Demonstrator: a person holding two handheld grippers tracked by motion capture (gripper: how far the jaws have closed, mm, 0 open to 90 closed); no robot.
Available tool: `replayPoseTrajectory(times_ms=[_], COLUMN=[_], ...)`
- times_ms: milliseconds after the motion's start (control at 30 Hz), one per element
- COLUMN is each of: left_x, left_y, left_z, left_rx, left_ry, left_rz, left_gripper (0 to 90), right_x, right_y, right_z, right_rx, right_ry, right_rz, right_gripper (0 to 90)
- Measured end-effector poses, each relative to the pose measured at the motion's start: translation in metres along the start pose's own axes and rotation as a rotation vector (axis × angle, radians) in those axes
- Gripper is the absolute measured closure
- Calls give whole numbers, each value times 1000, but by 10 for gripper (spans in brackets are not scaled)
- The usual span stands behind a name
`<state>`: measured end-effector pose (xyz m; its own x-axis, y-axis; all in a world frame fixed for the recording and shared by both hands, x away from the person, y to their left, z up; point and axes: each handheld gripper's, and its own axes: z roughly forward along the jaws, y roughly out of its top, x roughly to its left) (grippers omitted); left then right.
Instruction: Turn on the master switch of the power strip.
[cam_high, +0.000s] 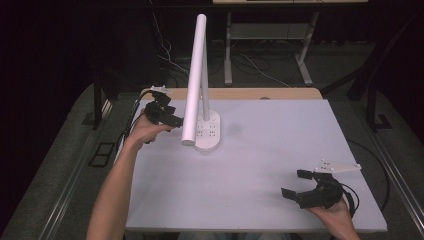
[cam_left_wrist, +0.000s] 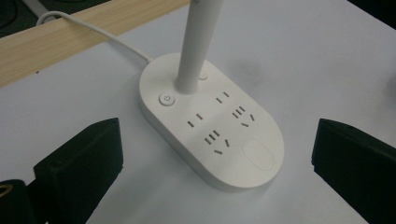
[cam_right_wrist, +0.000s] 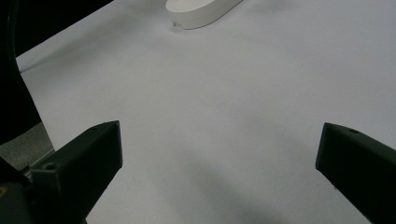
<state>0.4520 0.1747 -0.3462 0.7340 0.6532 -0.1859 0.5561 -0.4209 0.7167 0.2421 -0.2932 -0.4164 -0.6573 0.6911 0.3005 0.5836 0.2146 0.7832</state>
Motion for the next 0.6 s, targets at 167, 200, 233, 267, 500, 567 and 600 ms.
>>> replayPoseTrajectory(times_ms=[167, 200, 233, 267, 500, 567, 600], left_x=[8, 9, 11, 13, 23, 24, 25], left_y=[0, 0, 0, -1, -3, -3, -3], left_z=[4, 5, 6, 7, 13, 15, 16], left_rx=[-16, -23, -23, -24, -39, -42, -52], left_ry=[8, 11, 14, 12, 20, 22, 25], left_rz=[-24, -33, -34, -46, -93, -99, -112], left_gripper=[16, 23, 23, 25, 41, 48, 52], right_x=[0, 0, 0, 0, -1, -1, -1], right_y=[0, 0, 0, 0, 0, 0, 0], right_z=[0, 0, 0, 0, 0, 0, 0], right_rx=[1, 0, 0, -1, 3, 4, 5], right_ry=[1, 2, 2, 1, 2, 3, 4], right_rz=[0, 0, 0, -3, -5, -3, -4], right_gripper=[0, 0, 0, 0, 0, 0, 0])
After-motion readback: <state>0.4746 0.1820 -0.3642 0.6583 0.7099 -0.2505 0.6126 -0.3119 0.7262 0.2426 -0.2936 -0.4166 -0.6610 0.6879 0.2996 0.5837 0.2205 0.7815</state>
